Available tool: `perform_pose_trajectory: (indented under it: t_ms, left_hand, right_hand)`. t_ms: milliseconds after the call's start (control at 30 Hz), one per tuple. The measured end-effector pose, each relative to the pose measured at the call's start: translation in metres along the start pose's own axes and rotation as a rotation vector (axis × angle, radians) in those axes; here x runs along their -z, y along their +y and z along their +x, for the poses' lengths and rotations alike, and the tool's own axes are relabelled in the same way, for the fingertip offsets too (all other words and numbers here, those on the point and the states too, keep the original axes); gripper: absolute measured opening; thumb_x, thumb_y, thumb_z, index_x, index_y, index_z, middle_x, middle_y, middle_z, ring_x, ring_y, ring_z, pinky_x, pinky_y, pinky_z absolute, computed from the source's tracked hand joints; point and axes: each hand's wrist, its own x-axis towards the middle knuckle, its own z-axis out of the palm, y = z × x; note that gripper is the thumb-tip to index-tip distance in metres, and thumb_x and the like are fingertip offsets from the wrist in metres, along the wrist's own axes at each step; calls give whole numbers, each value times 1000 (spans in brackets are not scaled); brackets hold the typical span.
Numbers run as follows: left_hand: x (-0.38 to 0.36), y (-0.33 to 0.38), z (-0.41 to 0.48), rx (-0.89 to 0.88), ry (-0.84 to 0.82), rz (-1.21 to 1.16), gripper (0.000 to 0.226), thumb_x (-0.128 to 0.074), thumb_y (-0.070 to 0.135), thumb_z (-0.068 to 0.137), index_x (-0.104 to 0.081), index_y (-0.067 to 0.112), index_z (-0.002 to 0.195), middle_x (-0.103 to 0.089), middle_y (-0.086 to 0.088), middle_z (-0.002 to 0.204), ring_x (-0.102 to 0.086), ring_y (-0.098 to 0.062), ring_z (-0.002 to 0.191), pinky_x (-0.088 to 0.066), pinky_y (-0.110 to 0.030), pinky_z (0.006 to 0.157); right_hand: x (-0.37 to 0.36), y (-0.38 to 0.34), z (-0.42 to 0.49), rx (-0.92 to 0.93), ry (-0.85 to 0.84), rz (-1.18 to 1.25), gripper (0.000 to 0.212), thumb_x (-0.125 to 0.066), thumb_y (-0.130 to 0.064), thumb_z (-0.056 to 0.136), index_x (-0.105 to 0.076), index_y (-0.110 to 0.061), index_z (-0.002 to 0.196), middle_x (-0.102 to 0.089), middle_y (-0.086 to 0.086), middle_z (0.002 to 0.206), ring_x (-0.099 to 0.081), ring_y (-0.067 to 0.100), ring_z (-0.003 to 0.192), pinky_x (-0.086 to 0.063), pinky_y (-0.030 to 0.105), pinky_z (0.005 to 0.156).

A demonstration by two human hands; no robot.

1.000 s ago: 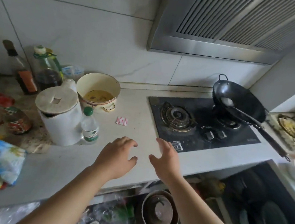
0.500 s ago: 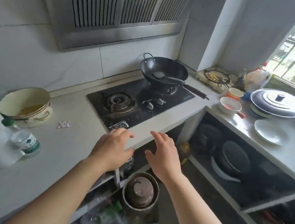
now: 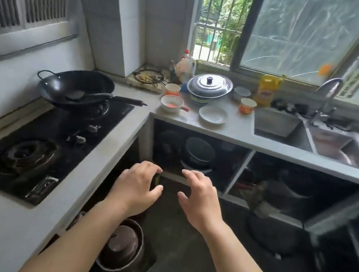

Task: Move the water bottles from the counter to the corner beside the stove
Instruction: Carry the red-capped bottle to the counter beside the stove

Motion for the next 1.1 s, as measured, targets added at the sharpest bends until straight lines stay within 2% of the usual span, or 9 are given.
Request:
perform_pose_trajectory:
  t_ms: [300, 433, 533, 767, 1100]
  left_hand:
    - [-55, 60, 7, -292, -141, -142, 40, -64, 45, 85, -57, 30, 121, -59, 11, 122, -57, -13, 109, -44, -26, 85]
    - [-72, 110, -1, -446, -199, -145, 42, -60, 47, 86, -55, 30, 124, -57, 11, 125, -54, -13, 112, -46, -31, 91]
    - [-81, 150, -8, -546, -235, -140, 43, -58, 49, 85, -55, 32, 125, -56, 12, 127, -53, -13, 112, -44, -31, 90]
    - [-111, 253, -28, -730, -308, -107, 45, -57, 52, 85, -53, 35, 127, -55, 14, 130, -54, -12, 114, -47, -30, 90]
    - [-169, 432, -57, -880, -337, -133, 45, -59, 49, 84, -55, 31, 126, -55, 12, 126, -54, -14, 110, -48, -34, 87]
  right_hand:
    - [57, 38, -77, -360, 137, -92, 61, -74, -27, 88, -52, -24, 145, -57, -4, 143, -52, 17, 131, -47, 44, 108]
    - [85, 54, -124, -501, 186, -109, 62, -74, -25, 87, -53, -22, 145, -57, -2, 143, -52, 21, 131, -45, 45, 107]
    - [105, 69, -158, -597, 256, -85, 62, -75, -24, 86, -54, -20, 144, -58, 0, 141, -54, 23, 128, -45, 45, 106]
    - [157, 126, -236, -744, 468, -40, 61, -78, -21, 83, -58, -17, 140, -61, 4, 136, -57, 25, 123, -48, 40, 104]
    - [251, 238, -341, -875, 571, -65, 60, -76, -22, 86, -55, -17, 143, -59, 4, 141, -53, 25, 130, -44, 40, 109]
